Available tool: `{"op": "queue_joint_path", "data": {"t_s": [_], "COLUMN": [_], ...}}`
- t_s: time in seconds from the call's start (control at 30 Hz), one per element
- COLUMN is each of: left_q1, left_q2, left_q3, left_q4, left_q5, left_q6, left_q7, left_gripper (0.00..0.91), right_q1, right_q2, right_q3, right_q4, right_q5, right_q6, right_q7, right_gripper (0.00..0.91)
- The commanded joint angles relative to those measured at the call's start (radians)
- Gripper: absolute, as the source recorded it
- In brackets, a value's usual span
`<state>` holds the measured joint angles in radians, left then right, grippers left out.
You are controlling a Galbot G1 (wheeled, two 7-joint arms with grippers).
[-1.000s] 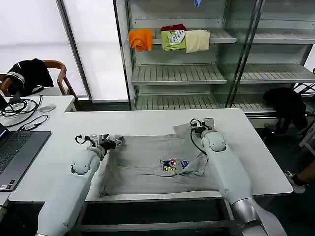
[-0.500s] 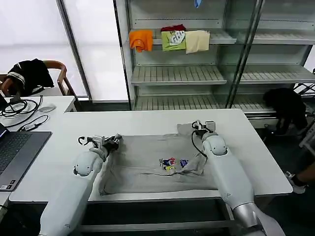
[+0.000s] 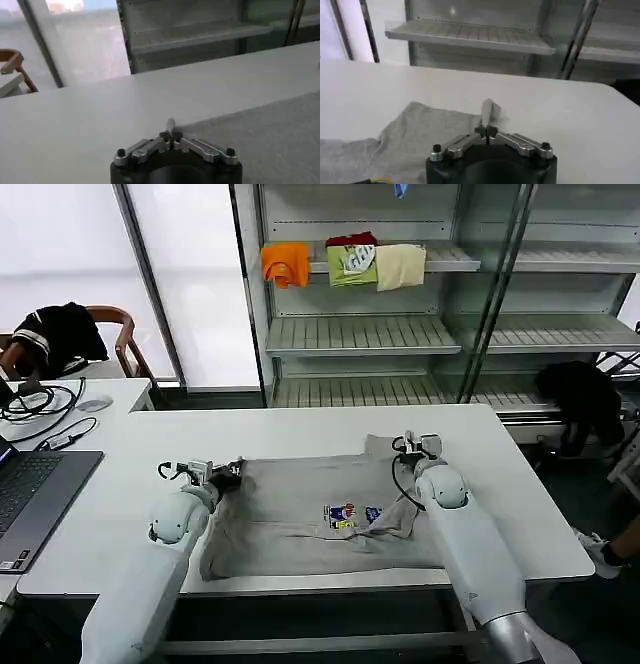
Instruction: Fold and organize the clothes.
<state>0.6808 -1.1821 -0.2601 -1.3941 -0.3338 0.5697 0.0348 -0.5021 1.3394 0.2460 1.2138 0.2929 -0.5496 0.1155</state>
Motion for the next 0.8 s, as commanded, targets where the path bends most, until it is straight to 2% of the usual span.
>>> {"op": "queue_joint_path", "data": {"t_s": [0.03, 0.47, 0.8], "left_q1": [0.036, 0.168, 0.301], "left_q2": [0.017, 0.058, 0.079], "left_q3": [-0.016, -0.052, -0.086], "left_q4": [-0.115, -0.279, -0.381], "left_q5": [-0.003, -0.022, -0.011], "left_q6": [-0.017, -0.003, -0.007], "left_q7": [-0.003, -0.005, 0.002], "left_gripper": [0.01, 0.02, 0.02], "right_q1": [-0.054, -0.238, -0.4], "right_q2": [-0.011, -0.077, -0.09], "right_q3": [0.017, 0.086, 0.164], "right_q4": [0.241, 0.55, 0.671], "right_q5": [0.034, 0.068, 0.073], "right_q6": [-0.019, -0.028, -0.021], "right_q7": [0.008, 0.028, 0.046], "right_gripper": [0.0, 0.0, 0.0]}}
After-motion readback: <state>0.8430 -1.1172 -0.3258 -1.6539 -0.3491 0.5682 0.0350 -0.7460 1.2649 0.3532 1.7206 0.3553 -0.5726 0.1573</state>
